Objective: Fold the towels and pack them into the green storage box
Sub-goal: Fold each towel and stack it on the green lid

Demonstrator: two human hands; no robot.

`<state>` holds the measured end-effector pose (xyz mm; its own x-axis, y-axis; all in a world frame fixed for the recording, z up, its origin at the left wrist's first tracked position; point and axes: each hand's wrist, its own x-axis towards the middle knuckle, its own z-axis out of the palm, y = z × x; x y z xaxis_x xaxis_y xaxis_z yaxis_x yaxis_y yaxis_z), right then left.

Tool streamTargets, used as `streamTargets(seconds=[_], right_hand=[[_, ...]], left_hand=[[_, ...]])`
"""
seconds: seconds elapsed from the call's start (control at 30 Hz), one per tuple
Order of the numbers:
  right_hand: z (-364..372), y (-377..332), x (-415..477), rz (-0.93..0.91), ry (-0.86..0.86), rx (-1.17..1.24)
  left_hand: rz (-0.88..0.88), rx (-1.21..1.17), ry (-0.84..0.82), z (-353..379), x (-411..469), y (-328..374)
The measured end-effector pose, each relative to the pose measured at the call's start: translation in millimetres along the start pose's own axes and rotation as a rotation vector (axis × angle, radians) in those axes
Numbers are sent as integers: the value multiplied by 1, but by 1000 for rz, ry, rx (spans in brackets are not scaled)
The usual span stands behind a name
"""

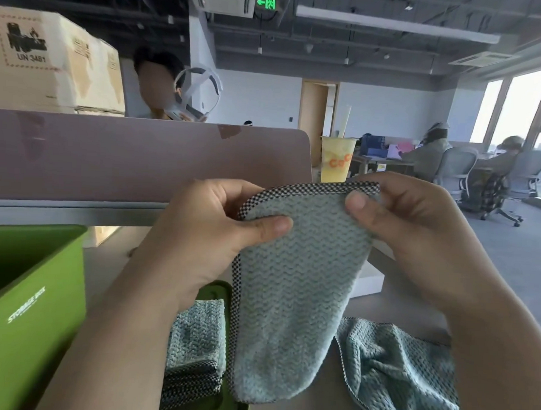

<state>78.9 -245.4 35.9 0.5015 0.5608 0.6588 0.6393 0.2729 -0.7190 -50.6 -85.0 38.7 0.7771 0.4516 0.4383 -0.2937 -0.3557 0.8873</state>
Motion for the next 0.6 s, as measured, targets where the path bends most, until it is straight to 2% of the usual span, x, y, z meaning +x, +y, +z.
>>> streamTargets(seconds=[0.33,0.4,0.5,0.6], right_hand=[[10,6,4,47,129,78],[10,6,3,101,73,118],[11,5,-2,251,-97,204],[14,8,-2,263,-98,245]], left_hand=[[-18,-105,-42,5,-2,3],[-54,-183,-2,7,-2,4],[-128,-275,57,8,0,3],[-289,-402,45,9,3,3]])
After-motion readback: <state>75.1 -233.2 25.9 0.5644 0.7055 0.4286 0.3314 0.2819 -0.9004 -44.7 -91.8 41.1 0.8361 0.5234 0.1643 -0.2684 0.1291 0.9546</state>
